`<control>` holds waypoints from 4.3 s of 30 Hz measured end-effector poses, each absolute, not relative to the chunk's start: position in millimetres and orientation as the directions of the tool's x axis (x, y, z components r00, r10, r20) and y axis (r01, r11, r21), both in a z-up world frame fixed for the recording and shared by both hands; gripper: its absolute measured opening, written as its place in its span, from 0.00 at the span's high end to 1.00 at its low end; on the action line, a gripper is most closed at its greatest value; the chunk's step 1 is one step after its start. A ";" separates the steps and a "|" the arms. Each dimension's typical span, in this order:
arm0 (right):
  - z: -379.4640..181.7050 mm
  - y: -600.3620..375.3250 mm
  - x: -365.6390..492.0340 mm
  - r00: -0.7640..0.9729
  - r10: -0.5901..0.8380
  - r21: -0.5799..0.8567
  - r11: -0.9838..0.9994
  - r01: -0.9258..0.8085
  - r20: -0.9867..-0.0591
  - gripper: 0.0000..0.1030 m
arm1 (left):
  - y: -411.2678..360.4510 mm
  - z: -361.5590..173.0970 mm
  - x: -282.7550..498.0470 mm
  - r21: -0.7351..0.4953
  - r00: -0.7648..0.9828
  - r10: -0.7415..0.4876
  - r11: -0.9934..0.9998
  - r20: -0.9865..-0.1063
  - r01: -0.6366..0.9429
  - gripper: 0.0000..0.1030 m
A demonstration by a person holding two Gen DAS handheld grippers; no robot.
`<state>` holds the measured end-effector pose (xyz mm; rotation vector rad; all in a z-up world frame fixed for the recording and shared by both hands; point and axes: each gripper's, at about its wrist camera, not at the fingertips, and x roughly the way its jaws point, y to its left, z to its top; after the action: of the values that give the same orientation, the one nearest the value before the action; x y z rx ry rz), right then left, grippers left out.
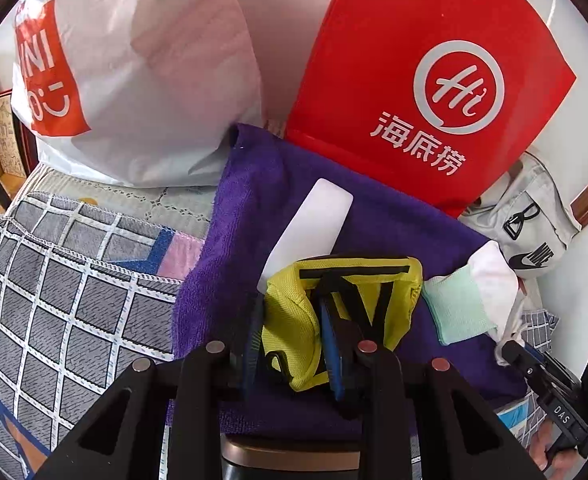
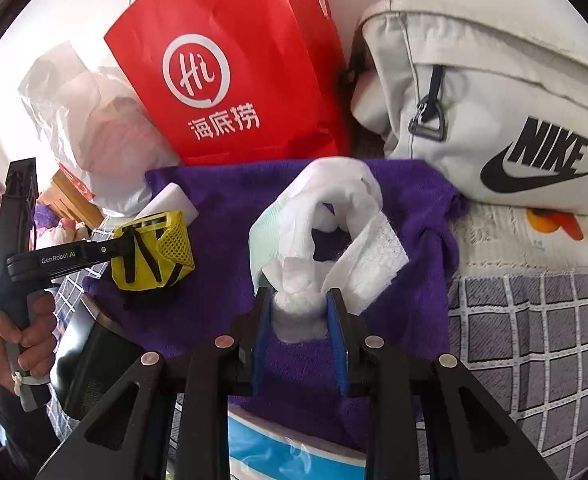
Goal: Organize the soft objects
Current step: 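Carry the yellow pouch and gauze cloth over the purple towel, then open both tools to release the pouch and cloth onto the towel, then grasp the green printed packet with the left tool while the right tool grasps the light green packet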
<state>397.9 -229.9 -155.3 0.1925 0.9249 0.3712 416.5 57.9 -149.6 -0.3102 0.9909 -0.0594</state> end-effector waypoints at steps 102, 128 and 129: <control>-99.1 -190.2 92.0 0.743 0.286 0.137 0.957 -0.257 -0.605 0.71 | 25.7 -175.1 132.8 -0.370 0.393 -0.360 0.927 -0.846 0.052 0.46; -167.6 -216.3 75.0 0.625 0.335 0.182 0.938 -0.296 -0.705 0.70 | -52.5 -190.5 211.2 -0.110 0.427 -0.059 0.989 -0.902 -0.097 0.26; -168.1 -215.8 74.7 0.623 0.338 0.184 0.936 -0.299 -0.706 0.70 | -56.4 -191.3 211.6 -0.083 0.436 -0.032 0.992 -0.900 -0.097 0.26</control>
<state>74.7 -215.8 -168.1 0.0506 0.8207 0.3659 211.6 -56.3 -191.3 -0.1286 1.1203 0.0404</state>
